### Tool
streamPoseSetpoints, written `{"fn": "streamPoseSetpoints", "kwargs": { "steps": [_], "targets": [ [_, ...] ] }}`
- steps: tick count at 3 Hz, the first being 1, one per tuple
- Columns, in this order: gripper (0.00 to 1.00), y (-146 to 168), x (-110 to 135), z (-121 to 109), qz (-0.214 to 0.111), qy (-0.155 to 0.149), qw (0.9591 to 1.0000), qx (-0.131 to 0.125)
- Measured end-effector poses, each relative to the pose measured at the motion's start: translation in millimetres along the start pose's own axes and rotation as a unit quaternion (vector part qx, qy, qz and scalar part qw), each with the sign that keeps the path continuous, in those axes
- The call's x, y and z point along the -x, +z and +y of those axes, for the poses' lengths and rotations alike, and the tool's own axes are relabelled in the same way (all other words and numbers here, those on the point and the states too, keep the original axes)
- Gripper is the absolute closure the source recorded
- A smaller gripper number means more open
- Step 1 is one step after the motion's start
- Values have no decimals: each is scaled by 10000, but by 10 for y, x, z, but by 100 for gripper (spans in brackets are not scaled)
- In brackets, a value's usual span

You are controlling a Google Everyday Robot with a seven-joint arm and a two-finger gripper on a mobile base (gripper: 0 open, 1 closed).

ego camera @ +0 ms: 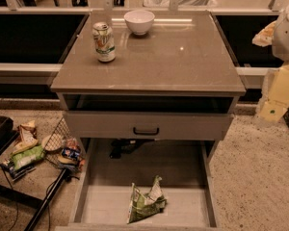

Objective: Pick green jalapeno chip bag from middle drawer and place on counter

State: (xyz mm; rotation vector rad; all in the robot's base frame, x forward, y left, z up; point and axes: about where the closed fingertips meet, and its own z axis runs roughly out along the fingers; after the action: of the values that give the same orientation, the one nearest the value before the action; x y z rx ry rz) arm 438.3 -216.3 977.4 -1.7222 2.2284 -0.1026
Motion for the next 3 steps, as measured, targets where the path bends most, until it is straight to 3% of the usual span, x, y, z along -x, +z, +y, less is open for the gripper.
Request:
{"fn": "streamPoseSetpoints", "kwargs": {
  "steps": [2,3],
  "targets": [
    [0,69,2,-1,82,-102,9999,-47],
    [0,421,12,98,207,-292,9993,-47]
  ]
}}
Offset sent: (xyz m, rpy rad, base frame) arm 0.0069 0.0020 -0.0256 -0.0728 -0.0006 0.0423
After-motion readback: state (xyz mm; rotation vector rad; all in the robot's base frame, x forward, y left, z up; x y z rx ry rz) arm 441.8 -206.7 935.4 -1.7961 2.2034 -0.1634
